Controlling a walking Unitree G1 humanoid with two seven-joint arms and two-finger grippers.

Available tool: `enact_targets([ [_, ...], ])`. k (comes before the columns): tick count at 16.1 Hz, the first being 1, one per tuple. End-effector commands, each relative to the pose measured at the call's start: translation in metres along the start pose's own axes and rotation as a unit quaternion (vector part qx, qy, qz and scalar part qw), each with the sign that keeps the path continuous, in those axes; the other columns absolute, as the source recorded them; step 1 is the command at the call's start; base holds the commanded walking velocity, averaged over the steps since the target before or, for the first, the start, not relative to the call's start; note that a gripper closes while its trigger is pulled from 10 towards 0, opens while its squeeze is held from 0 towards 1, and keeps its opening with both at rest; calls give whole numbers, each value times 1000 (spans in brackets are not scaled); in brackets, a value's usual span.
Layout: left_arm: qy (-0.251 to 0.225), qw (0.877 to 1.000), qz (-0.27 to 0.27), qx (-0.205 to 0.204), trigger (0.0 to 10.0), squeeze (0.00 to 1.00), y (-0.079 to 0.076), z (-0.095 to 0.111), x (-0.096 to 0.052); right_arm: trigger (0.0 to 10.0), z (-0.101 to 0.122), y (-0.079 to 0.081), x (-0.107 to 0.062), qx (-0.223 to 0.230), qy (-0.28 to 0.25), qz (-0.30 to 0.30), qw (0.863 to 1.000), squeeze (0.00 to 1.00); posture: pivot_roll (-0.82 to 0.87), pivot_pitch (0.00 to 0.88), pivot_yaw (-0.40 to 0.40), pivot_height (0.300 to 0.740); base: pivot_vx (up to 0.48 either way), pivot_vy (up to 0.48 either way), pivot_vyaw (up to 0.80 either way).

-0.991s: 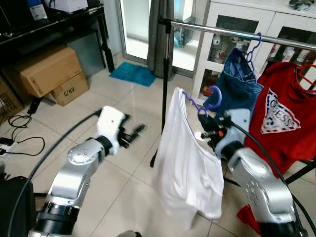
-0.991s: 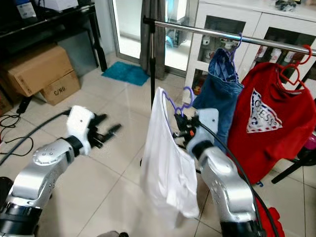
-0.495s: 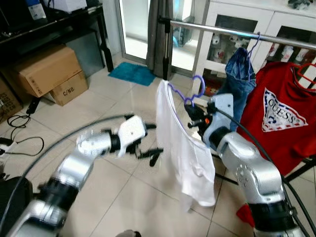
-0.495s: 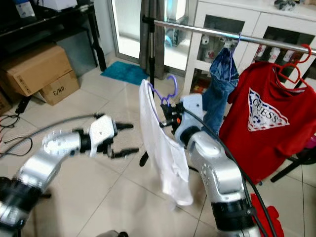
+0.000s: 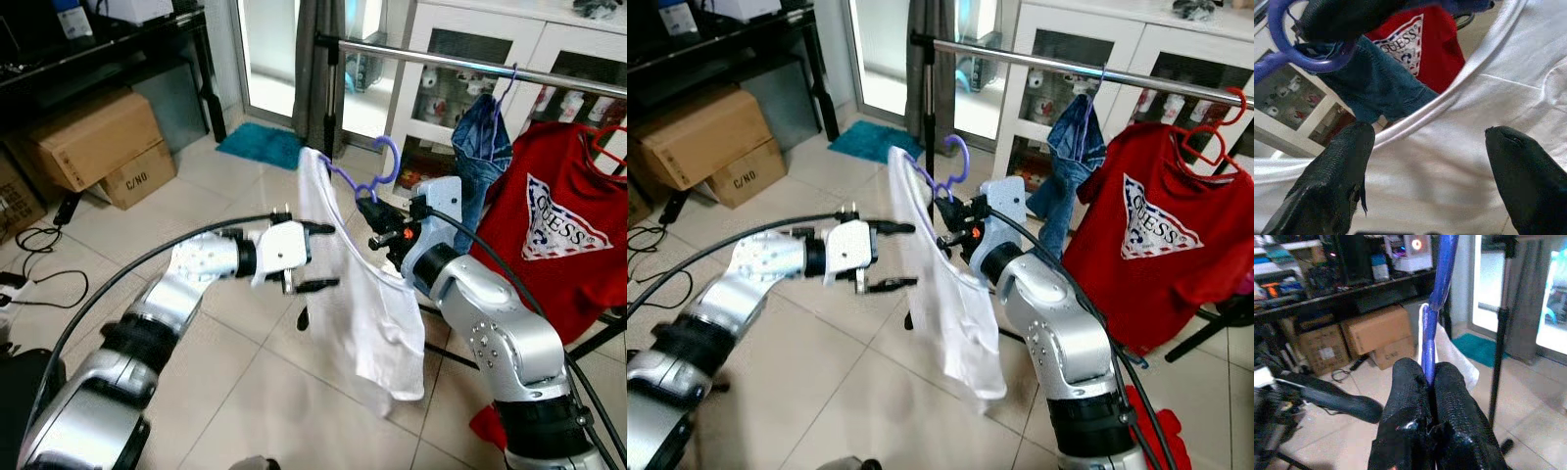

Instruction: Hang hanger

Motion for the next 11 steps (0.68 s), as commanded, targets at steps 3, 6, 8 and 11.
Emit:
enact_targets([
  [3,3,1000,-17,10,1843,0,-1,-4,10,10000,9,13,-1,0,-13,38,999,0,-142,0,42,740,0,0,0],
  [6,-8,999,-32,3,0,0,-4,-5,15,10000,10,14,-3,-1,-14,40,999,0,-147,0,47,740,0,0,0],
  [8,-11,999,-39,5,0,0,-6,-5,17,10000,10,14,-3,-1,-15,40,999,0,-151,0,50,740,0,0,0],
  [11,-21,999,-46,5,0,0,-9,-5,20,10000,10,13,-3,0,-15,40,999,0,-147,0,47,740,0,0,0],
])
Point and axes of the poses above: a point about 5 cm out from each wrist's last joint towards the gripper, its own x axis pointing out of the wrist towards the gripper, its own z axis along the axis of the wrist's last joint, y = z × x, the point moved 2 cm from there along x, pointing out of the wrist towards the gripper, and after that the axes turned 14 degrees about x, right-handed, at the moved point
